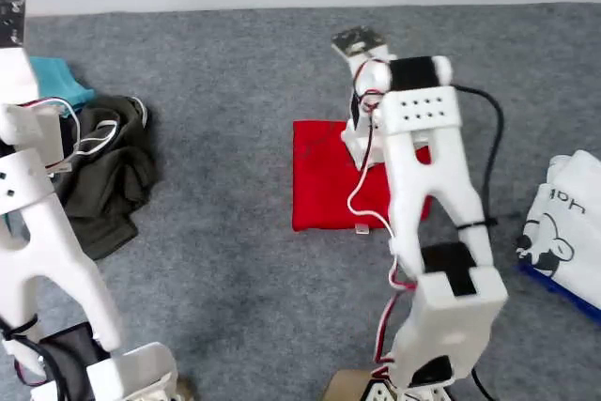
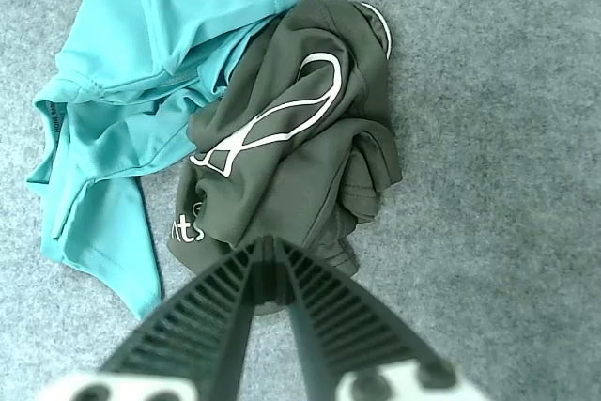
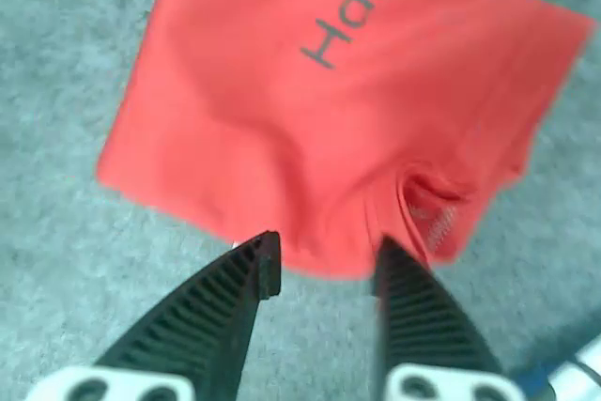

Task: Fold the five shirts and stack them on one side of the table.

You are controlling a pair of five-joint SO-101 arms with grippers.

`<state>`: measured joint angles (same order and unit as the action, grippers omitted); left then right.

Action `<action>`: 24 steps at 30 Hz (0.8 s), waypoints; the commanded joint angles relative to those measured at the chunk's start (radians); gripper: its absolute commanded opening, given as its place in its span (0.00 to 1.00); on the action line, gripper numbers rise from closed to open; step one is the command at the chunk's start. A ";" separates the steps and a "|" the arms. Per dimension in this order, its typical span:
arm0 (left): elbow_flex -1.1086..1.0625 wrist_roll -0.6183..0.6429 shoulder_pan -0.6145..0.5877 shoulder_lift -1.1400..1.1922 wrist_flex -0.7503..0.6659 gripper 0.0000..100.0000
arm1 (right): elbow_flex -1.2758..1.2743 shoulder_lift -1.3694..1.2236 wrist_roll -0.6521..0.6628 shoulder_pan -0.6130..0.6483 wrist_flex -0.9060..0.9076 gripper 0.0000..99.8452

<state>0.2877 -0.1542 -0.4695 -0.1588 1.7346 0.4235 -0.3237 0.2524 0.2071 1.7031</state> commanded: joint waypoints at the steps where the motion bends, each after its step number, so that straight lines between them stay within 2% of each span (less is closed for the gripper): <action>1: 0.004 -0.003 -0.002 -0.032 0.018 0.01 | 0.048 -0.053 0.008 0.005 -0.050 0.01; 9: 0.004 -0.003 -0.002 -0.032 0.018 0.01 | 0.048 -0.114 0.009 -0.051 -0.031 0.01; 17: 0.004 -0.003 -0.002 -0.032 0.018 0.01 | 0.054 -0.162 0.011 -0.231 0.035 0.01; 24: 0.004 -0.003 0.000 -0.032 0.017 0.01 | 0.051 -0.051 0.011 -0.216 0.088 0.01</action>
<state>0.2877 -0.1542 -0.4695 -0.1588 1.7346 0.4235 -0.4818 0.2524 -0.0215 1.7507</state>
